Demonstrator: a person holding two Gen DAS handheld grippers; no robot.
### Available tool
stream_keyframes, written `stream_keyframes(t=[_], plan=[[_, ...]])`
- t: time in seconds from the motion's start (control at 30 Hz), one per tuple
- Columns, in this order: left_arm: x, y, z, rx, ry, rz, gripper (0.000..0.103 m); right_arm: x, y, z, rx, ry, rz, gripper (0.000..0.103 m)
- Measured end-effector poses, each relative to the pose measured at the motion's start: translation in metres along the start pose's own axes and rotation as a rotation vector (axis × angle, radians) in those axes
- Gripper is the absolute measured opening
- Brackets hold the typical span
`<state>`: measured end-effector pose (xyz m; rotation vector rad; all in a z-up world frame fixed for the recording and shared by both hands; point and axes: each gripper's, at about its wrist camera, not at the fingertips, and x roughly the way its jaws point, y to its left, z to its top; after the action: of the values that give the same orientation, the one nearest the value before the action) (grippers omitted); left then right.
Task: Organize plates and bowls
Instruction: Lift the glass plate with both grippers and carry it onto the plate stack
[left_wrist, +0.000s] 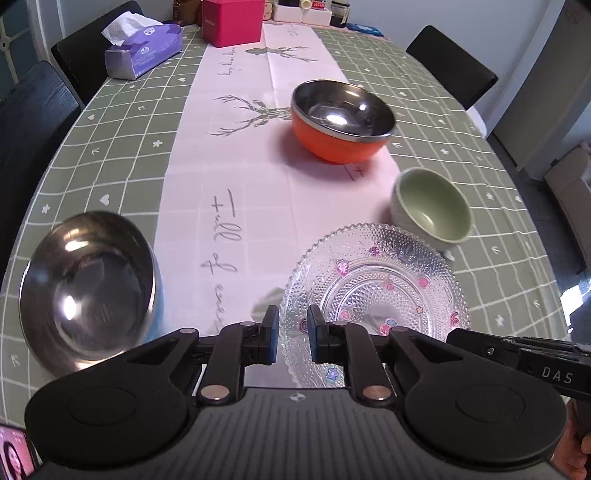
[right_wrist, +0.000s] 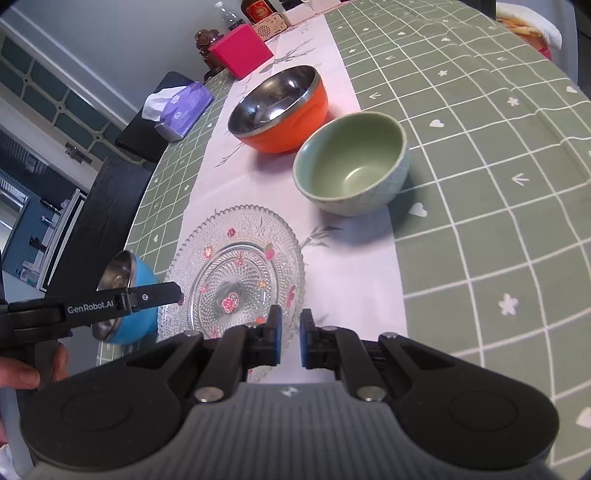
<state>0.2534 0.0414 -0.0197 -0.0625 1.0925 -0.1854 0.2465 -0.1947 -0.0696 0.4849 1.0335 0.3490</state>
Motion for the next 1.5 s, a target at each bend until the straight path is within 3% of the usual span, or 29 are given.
stream_keyframes(t=[0.3,0.63,1.17,1.5], plan=[[-0.024,-0.031,-0.047,-0.008,0.005,-0.109,0.017,-0.054,-0.026,-0.042,-0.004,-0.01,-0.02,0.007],[-0.019,-0.066,-0.094,0.0,0.087,-0.23,0.017,-0.099,-0.066,-0.082,0.029,-0.002,-0.077,0.007],[-0.006,-0.087,-0.124,0.029,0.145,-0.239,0.017,-0.109,-0.09,-0.102,0.029,0.008,-0.12,0.007],[-0.004,-0.085,-0.128,0.02,0.145,-0.243,0.017,-0.108,-0.076,-0.104,-0.069,0.012,-0.164,0.008]])
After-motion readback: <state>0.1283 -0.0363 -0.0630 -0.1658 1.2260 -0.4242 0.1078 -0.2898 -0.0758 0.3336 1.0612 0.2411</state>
